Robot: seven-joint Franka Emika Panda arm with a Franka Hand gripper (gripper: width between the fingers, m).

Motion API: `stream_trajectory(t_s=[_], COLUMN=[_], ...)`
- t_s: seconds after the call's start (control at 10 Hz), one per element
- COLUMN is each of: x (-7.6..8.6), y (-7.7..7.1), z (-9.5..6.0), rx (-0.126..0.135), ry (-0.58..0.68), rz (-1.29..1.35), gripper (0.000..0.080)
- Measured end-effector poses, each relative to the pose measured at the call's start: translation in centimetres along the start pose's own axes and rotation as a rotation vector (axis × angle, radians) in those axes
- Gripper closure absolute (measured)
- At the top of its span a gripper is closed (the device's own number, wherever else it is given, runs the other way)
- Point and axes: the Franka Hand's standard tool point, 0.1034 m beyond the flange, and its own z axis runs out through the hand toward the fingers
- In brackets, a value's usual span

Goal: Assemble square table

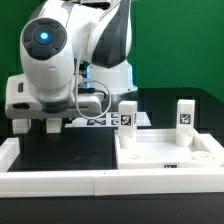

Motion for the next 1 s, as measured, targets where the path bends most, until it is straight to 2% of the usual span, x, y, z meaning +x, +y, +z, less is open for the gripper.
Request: stream_trajectory(t_s=[0.1,0.2,0.6,0.7,1.0], x=[0.0,0.0,0.0,-0.1,-1.9], y=[0.1,0.1,0.1,-0.1,-1.3], z=[0.0,-0.1,0.0,-0.4,-4.4], rx=[0.001,0.003,0.005,0.023,0.049], ry=[0.001,0.002,0.002,0.004,-0.001], rz=[-0.003,-0.007,-0.01,-0.002,-0.019], gripper=[0.0474,0.0512,0.0512,0.0512,0.0511])
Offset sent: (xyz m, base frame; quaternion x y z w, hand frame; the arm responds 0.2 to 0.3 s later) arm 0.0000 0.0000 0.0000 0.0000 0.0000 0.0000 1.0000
